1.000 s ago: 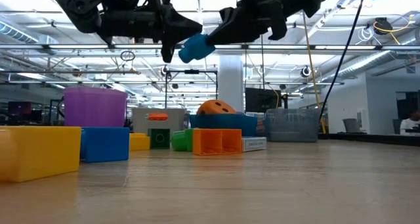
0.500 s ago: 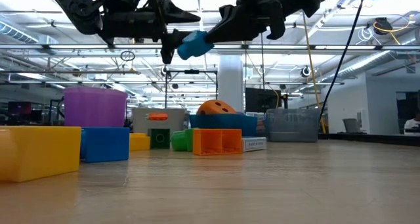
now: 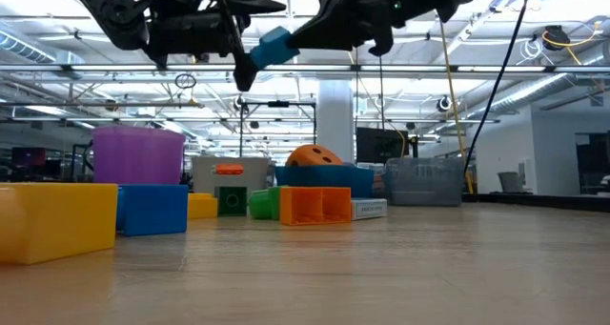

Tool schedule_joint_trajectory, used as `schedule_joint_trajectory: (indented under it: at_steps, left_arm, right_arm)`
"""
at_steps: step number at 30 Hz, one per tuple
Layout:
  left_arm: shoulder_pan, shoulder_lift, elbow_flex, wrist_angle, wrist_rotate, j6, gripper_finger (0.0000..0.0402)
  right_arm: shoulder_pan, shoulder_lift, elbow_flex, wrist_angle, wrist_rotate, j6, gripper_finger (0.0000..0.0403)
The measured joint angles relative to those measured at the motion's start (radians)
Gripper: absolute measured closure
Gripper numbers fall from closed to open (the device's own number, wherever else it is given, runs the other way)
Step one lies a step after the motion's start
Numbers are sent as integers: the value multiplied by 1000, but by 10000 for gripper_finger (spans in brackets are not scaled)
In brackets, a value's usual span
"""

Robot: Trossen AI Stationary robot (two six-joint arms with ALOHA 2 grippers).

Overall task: Pick & Place Toys
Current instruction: Put the blue game piece into the gray bin

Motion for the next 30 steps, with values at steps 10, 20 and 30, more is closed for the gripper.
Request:
schedule_joint_trajectory:
  at_steps: [10,20,30]
  left_arm:
    - [-35,0,0,18,31,21,73]
    - [-60,0,0,96,27,43,86]
    - [-60,0,0,121,25,34,174]
  right_arm:
    - [-5,0,0,98,3,-31,403]
    - [-11,0,-1,115,62,-76,403]
    - [-11,0,-83,302,76,-125,403]
